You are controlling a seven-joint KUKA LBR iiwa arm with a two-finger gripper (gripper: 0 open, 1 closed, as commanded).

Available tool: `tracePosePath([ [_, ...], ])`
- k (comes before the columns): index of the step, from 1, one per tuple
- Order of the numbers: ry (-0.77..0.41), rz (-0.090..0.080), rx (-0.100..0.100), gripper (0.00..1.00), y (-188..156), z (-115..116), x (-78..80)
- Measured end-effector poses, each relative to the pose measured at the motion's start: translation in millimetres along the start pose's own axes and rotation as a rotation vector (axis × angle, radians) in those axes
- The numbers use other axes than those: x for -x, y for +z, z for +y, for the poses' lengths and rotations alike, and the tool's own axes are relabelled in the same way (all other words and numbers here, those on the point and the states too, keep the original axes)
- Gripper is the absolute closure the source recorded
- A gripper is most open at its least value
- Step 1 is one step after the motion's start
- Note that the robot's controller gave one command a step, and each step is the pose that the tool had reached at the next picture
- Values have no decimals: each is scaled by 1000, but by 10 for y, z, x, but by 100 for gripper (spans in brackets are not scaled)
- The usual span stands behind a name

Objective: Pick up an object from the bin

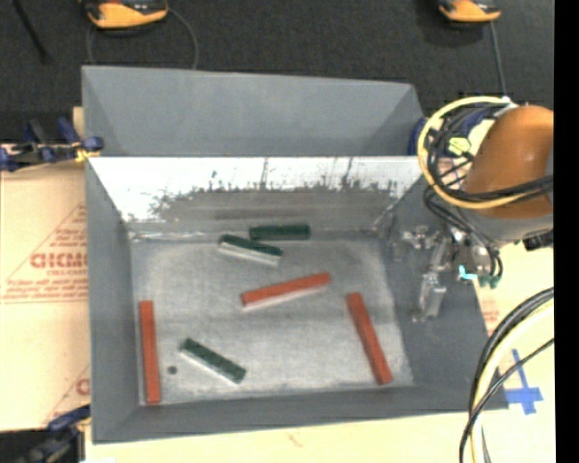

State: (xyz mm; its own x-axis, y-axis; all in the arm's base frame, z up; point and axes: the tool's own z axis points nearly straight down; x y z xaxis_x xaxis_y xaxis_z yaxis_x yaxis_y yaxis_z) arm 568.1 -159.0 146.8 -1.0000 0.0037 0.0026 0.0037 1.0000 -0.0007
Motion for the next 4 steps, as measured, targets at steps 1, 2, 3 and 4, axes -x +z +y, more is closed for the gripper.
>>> tracePosePath([
  [1,35,-2,4,0,790,699,18],
  [2,38,-25,-3,100,717,649,76],
  [3,-31,-15,-1,100,-954,952,-165],
  [4,-33,-7,-1,0,-904,949,-175],
])
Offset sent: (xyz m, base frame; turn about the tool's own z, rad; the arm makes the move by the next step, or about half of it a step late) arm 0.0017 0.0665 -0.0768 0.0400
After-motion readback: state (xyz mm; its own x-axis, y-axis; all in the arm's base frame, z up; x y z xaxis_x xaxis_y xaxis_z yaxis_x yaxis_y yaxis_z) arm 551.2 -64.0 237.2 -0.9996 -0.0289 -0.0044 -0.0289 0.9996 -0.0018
